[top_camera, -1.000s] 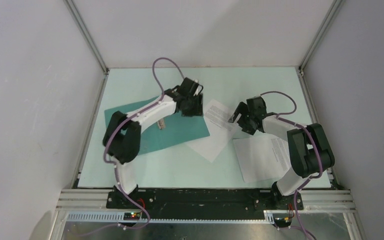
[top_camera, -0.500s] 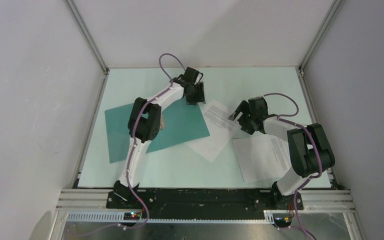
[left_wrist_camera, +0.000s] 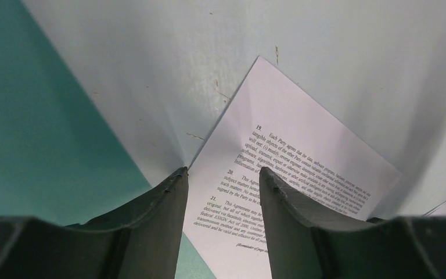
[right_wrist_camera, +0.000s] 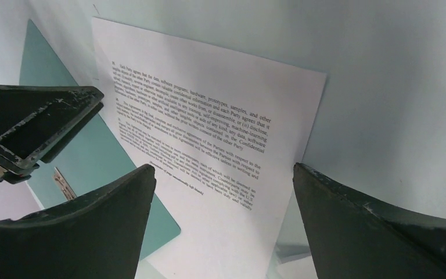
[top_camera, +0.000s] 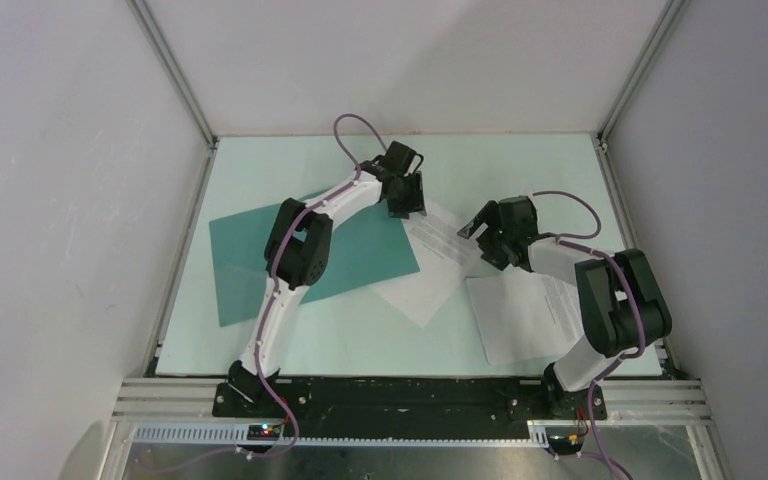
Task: Put the files into the folder
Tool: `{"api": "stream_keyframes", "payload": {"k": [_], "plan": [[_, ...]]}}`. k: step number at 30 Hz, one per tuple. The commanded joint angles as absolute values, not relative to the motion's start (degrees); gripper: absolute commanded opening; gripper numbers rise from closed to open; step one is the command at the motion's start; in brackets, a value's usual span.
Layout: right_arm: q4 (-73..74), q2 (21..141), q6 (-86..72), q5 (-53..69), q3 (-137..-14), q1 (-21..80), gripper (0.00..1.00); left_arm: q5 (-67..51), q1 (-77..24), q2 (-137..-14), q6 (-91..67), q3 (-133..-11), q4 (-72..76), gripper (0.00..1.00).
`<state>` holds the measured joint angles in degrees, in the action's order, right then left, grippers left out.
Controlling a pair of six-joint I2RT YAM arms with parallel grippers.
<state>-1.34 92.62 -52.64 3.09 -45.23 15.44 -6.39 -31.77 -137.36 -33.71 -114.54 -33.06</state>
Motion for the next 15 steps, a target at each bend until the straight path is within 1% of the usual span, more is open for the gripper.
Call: {"api": "stream_keyframes", "payload": {"k": [1,10,15], "plan": [[-2.04,96.78,-54.02,4.37,-43.46,15.27,0.94,-7.61,-31.88,-138.21,-39.44,-114.95,-35.97,0.54],[-7.79,99.37,-55.72,9.19,-43.50,16.86,0.93,-11.46,-32.12,-139.17,-41.82,-114.54,-35.95,0.52],[-8.79,98.37,-55.38,10.96,-43.50,16.83,0.89,-12.55,-32.17,-138.98,-42.16,-114.40,-35.87,0.52]]}}
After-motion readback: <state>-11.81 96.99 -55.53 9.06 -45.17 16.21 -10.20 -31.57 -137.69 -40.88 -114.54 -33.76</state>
